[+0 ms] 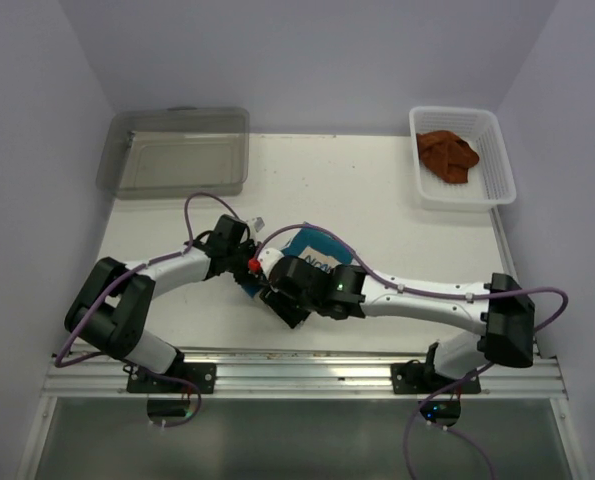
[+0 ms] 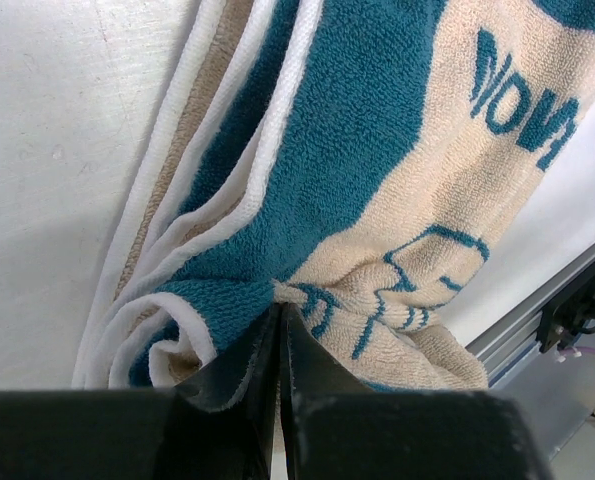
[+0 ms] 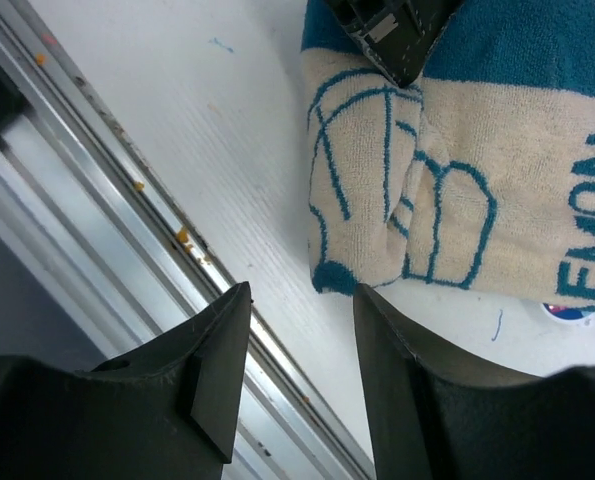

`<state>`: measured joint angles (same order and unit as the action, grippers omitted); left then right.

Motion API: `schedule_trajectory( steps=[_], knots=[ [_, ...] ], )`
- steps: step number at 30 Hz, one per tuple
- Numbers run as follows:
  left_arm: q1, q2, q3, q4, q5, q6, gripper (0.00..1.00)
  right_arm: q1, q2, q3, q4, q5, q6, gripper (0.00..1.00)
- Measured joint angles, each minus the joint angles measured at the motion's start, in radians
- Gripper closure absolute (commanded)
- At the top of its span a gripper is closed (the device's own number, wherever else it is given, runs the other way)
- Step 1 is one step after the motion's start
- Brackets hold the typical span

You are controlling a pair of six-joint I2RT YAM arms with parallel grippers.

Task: Roll the towels
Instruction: Roll the towel

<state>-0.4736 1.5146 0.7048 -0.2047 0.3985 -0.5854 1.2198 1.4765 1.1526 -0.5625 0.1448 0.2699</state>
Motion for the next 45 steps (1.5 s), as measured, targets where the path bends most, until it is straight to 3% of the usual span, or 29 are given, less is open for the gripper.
schedule_trajectory(
  steps=[11, 27, 45],
  knots=[
    [0.000, 0.001, 0.000, 0.002, 0.002, -0.006, 0.92, 0.052, 0.169, 0.027, -0.010, 0.154, -0.074, 0.53],
    [0.000, 0.001, 0.000, 0.002, 0.002, -0.006, 0.92, 0.138, 0.180, 0.027, 0.006, 0.212, -0.099, 0.53],
    [0.000, 0.001, -0.001, 0.002, 0.002, -0.006, 0.93, 0.134, 0.298, 0.044, 0.015, 0.320, -0.118, 0.46]
  ],
)
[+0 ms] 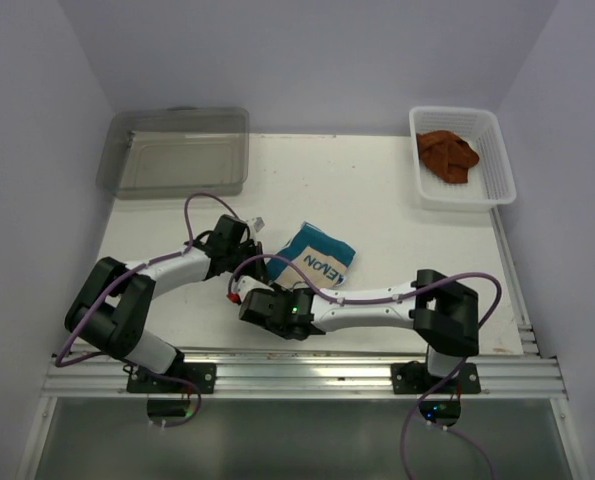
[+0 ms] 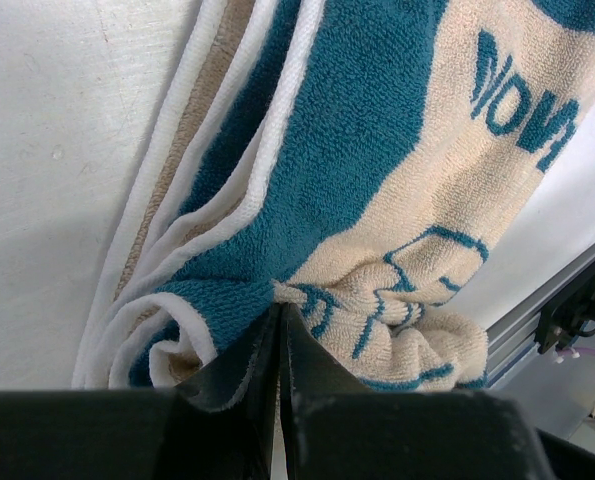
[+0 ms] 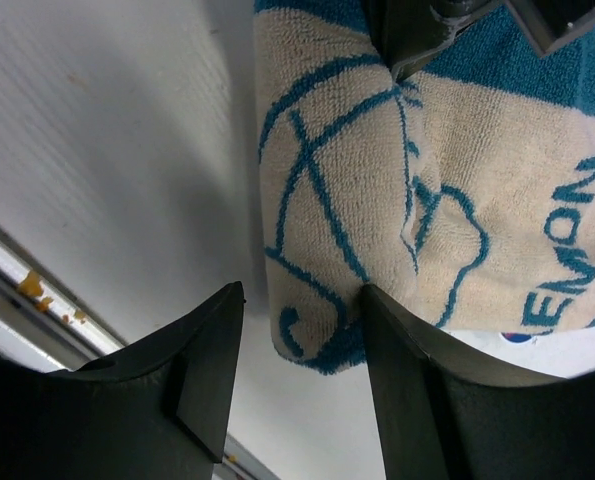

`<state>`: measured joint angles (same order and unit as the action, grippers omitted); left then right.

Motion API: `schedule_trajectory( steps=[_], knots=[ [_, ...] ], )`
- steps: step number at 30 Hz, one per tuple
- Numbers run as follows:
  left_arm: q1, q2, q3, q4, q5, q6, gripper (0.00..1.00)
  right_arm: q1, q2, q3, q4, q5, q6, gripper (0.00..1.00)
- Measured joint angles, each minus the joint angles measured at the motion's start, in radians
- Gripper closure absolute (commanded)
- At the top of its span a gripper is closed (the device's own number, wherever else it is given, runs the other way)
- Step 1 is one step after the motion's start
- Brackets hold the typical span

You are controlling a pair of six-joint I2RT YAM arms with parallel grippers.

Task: Roll the towels
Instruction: Roll the towel

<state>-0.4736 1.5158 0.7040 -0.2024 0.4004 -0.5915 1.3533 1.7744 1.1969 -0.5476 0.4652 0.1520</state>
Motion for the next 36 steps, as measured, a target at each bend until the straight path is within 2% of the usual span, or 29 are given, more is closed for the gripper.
schedule_trajectory(
  steps=[6, 9, 10, 13, 14, 15, 19, 20, 23, 29, 36],
  knots=[
    [0.000, 0.000, 0.000, -0.001, 0.000, 0.000, 0.93, -0.002, 0.064, 0.002, 0.029, 0.052, 0.000, 0.49],
    [0.000, -0.002, 0.000, -0.002, 0.000, 0.000, 0.92, -0.008, 0.083, -0.001, 0.049, 0.076, 0.004, 0.60],
    [0.000, -0.003, 0.000, -0.002, 0.000, 0.000, 0.92, -0.012, 0.084, -0.005, 0.056, 0.079, 0.006, 0.70],
    [0.000, -0.009, 0.000, -0.006, 0.000, 0.000, 0.92, -0.019, 0.084, -0.019, 0.079, 0.086, 0.021, 0.85],
    [0.000, -0.013, 0.000, -0.010, 0.000, 0.001, 0.90, -0.021, 0.082, -0.027, 0.091, 0.087, 0.029, 0.97],
    [0.000, -0.018, 0.000, -0.015, 0.000, 0.001, 0.87, -0.023, 0.076, -0.037, 0.103, 0.086, 0.035, 1.00],
    [0.000, -0.058, 0.003, -0.045, 0.001, 0.002, 0.72, -0.051, 0.019, -0.096, 0.157, 0.043, 0.058, 1.00],
    [0.002, -0.071, 0.008, -0.060, 0.005, 0.002, 0.63, -0.066, -0.002, -0.118, 0.176, 0.016, 0.065, 1.00],
    [0.010, -0.120, 0.035, -0.108, 0.017, 0.006, 0.51, -0.126, -0.080, -0.186, 0.227, -0.073, 0.084, 1.00],
    [0.054, -0.216, 0.134, -0.212, 0.017, 0.011, 0.49, -0.237, -0.203, -0.272, 0.265, -0.268, 0.125, 1.00],
    [0.059, -0.290, 0.173, -0.269, 0.013, 0.012, 0.49, -0.314, -0.219, -0.274, 0.264, -0.502, 0.170, 1.00]
  ],
)
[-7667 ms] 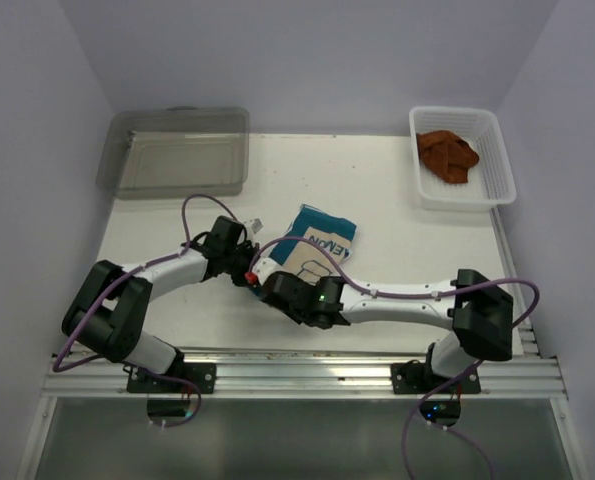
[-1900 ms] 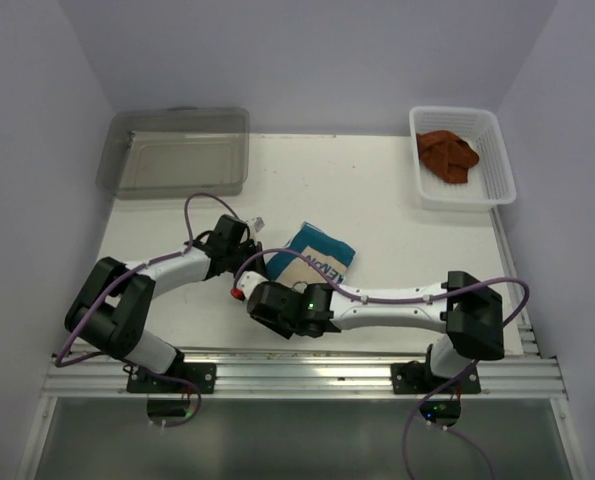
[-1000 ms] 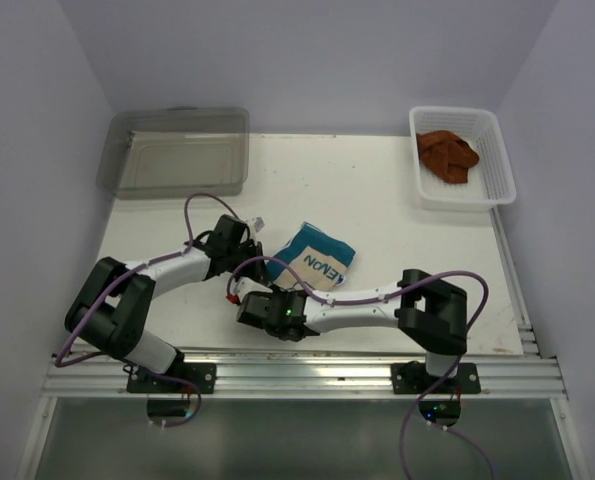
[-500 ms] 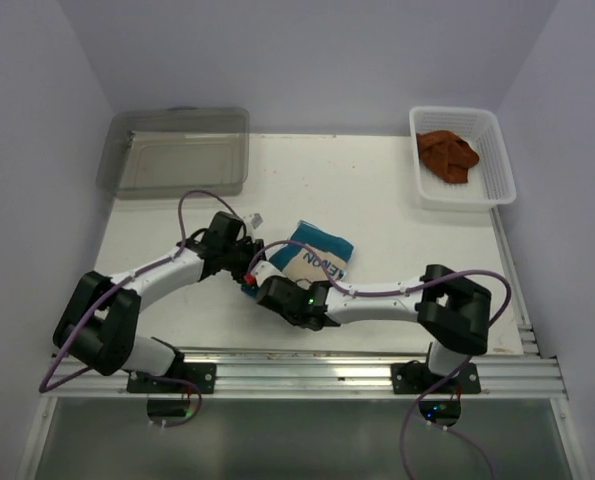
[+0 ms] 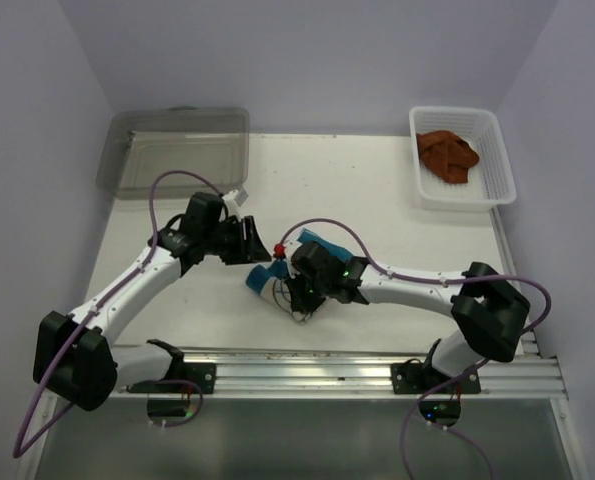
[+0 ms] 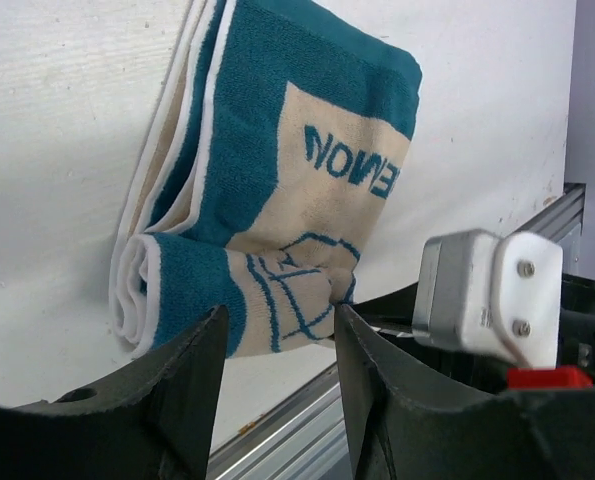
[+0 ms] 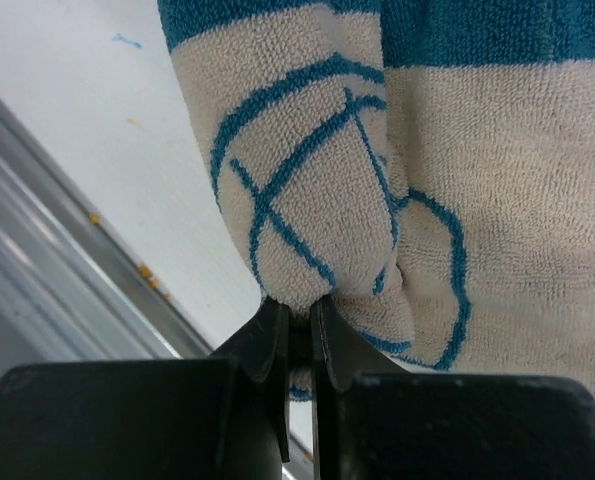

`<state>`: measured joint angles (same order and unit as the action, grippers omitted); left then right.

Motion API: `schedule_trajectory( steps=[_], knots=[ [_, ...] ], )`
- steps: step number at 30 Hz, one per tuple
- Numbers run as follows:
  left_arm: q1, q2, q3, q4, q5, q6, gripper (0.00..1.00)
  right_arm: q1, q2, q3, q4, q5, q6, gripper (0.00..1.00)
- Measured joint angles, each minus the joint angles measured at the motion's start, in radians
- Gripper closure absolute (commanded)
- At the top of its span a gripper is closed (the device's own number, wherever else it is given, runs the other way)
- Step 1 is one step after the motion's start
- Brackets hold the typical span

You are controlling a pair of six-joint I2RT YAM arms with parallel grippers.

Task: Roll the towels
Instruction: Roll the towel

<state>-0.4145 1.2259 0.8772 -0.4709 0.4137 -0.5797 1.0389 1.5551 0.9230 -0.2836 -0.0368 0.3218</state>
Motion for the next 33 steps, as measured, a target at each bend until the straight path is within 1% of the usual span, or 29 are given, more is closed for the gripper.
schedule_trajectory(
  steps=[5, 7, 10, 13, 20, 24, 26, 33],
  knots=[
    [0.000, -0.029, -0.030, -0.013, -0.001, 0.000, 0.50, -0.099, -0.005, -0.001, 0.010, -0.188, 0.061, 1.00],
    [0.000, -0.047, -0.058, -0.014, 0.000, 0.000, 0.51, -0.147, -0.010, -0.014, 0.039, -0.260, 0.096, 1.00],
    [0.000, -0.060, -0.087, -0.017, 0.002, 0.000, 0.51, -0.202, -0.021, -0.056, 0.092, -0.353, 0.150, 1.00],
    [0.000, -0.060, -0.101, -0.015, 0.005, 0.000, 0.52, -0.230, -0.021, -0.100, 0.147, -0.433, 0.203, 1.00],
    [-0.011, -0.045, -0.113, 0.005, 0.015, 0.000, 0.58, -0.298, -0.005, -0.219, 0.352, -0.621, 0.354, 1.00],
    [-0.039, -0.012, -0.113, 0.027, 0.021, -0.001, 0.61, -0.335, 0.014, -0.249, 0.429, -0.688, 0.412, 1.00],
    [-0.056, 0.011, -0.113, 0.044, 0.022, -0.002, 0.65, -0.343, 0.017, -0.258, 0.457, -0.709, 0.431, 1.00],
    [-0.113, 0.089, -0.113, 0.095, 0.023, -0.003, 0.70, -0.367, 0.035, -0.269, 0.484, -0.748, 0.445, 1.00]
  ],
)
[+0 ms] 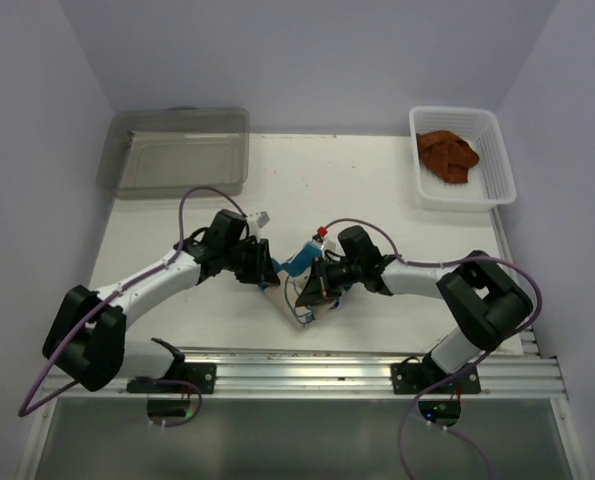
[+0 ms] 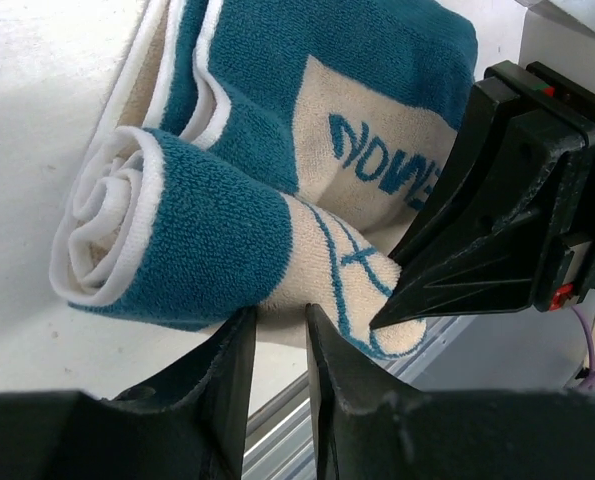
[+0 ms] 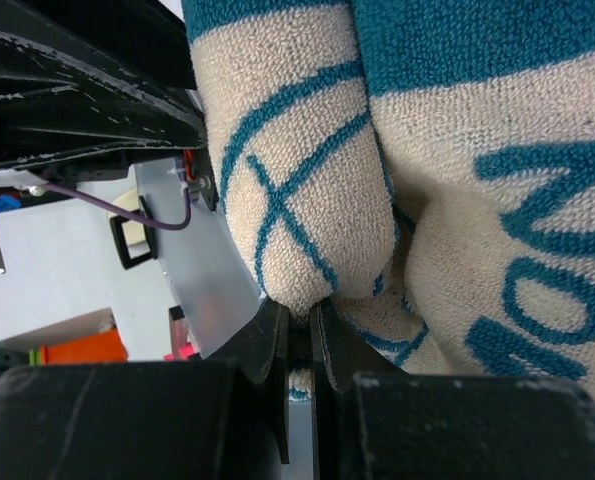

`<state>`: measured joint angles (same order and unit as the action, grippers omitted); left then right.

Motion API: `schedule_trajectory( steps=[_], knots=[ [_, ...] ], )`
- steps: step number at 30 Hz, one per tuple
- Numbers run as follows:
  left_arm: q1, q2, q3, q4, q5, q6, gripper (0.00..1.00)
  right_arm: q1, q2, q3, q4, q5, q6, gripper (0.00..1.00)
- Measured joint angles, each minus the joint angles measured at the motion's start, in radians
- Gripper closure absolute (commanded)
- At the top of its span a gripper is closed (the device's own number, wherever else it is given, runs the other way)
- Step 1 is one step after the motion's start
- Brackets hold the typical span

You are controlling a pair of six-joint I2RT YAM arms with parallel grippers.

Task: Roll the towels
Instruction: Roll the towel

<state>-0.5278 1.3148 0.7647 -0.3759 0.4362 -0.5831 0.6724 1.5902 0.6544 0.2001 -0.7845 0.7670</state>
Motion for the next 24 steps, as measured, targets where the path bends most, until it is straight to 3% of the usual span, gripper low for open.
schedule_trajectory(
  steps=[8, 11, 14, 20, 24],
  knots=[
    [-0.011, 0.133, 0.002, 0.092, 0.003, 0.000, 0.75, -0.015, 0.023, 0.000, -0.011, -0.012, -0.018, 1.00],
    [-0.011, 0.206, 0.002, 0.130, 0.023, -0.008, 0.75, -0.018, 0.019, 0.007, -0.055, 0.021, -0.045, 0.70],
    [-0.011, 0.221, 0.002, 0.159, 0.036, -0.009, 0.75, -0.017, -0.034, 0.027, -0.157, 0.097, -0.091, 0.57],
    [-0.011, 0.221, 0.002, 0.170, 0.038, -0.008, 0.75, 0.014, -0.255, 0.118, -0.423, 0.325, -0.196, 0.54],
    [-0.011, 0.221, 0.001, 0.171, 0.039, -0.008, 0.75, 0.148, -0.351, 0.231, -0.584, 0.559, -0.259, 0.55]
  ],
)
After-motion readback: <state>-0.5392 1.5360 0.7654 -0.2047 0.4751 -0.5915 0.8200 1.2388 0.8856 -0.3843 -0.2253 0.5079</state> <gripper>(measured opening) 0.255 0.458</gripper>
